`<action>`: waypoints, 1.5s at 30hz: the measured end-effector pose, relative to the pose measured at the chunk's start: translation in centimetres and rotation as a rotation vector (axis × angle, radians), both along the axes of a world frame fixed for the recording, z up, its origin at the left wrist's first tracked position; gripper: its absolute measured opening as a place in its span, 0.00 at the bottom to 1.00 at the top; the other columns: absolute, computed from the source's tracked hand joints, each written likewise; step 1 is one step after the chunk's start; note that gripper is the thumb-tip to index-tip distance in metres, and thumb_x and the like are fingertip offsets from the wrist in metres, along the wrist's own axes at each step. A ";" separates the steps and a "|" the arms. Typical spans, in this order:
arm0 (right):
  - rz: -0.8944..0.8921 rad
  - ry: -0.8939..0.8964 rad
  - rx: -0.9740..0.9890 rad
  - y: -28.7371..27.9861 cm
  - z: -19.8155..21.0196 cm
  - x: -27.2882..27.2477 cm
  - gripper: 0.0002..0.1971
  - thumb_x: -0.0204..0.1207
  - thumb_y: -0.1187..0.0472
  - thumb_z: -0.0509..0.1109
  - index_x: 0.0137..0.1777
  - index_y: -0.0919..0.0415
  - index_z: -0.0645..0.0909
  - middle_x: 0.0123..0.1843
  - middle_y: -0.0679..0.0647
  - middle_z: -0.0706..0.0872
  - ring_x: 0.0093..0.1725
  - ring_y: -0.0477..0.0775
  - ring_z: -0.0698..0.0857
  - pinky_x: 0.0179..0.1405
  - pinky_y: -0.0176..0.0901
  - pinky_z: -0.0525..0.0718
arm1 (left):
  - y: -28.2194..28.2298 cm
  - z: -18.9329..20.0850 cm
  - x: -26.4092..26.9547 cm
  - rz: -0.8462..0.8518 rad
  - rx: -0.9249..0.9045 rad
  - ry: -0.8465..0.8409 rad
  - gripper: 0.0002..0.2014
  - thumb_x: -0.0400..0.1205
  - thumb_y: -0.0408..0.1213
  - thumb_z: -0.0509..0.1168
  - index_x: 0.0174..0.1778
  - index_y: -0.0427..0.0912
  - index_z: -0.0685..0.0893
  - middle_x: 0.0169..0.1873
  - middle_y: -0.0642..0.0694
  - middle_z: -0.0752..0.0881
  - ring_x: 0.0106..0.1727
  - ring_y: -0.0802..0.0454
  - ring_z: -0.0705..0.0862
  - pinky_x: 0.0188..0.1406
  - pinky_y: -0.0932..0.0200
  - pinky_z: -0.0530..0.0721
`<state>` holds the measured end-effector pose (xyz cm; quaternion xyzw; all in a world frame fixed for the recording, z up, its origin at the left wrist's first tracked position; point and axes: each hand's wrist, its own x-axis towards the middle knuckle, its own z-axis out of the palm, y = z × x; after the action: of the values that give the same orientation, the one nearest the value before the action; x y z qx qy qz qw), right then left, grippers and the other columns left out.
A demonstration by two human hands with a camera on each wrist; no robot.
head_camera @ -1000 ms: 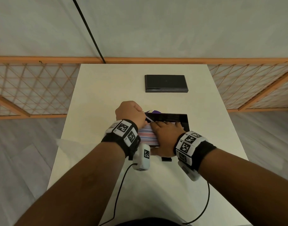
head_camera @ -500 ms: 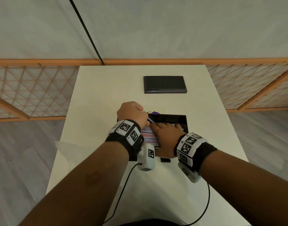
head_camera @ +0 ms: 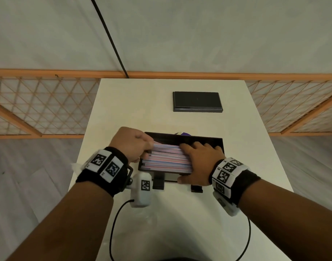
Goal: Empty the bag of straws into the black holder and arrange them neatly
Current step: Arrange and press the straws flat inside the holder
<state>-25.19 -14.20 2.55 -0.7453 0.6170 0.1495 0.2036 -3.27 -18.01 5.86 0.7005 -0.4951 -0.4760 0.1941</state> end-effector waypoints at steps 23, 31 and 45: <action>0.068 -0.034 0.372 -4.3 4.1 3.1 0.54 0.58 0.39 0.84 0.83 0.48 0.61 0.76 0.47 0.75 0.73 0.53 0.75 0.73 0.44 0.69 | -0.2 0.2 -4.7 0.739 0.404 1.145 0.18 0.82 0.27 0.67 0.68 0.28 0.77 0.68 0.25 0.76 0.60 0.24 0.85 0.43 0.37 0.94; 0.066 0.012 0.290 -3.6 3.0 3.3 0.53 0.46 0.32 0.83 0.74 0.46 0.72 0.63 0.45 0.82 0.62 0.53 0.82 0.68 0.52 0.79 | -0.7 -0.7 -3.5 0.826 0.393 1.191 0.30 0.84 0.36 0.65 0.80 0.26 0.66 0.76 0.21 0.72 0.60 0.21 0.85 0.41 0.36 0.93; 0.152 0.083 0.415 -4.6 4.0 4.4 0.68 0.49 0.40 0.88 0.86 0.54 0.52 0.83 0.52 0.66 0.80 0.56 0.66 0.80 0.52 0.64 | -1.0 0.2 -4.8 0.811 0.447 1.249 0.25 0.82 0.32 0.68 0.71 0.23 0.72 0.68 0.20 0.75 0.63 0.21 0.82 0.48 0.36 0.93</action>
<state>-20.75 -18.77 6.54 -0.7251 0.5228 0.3187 0.3153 -8.04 -18.99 6.06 0.4514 0.1090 -0.7627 0.4502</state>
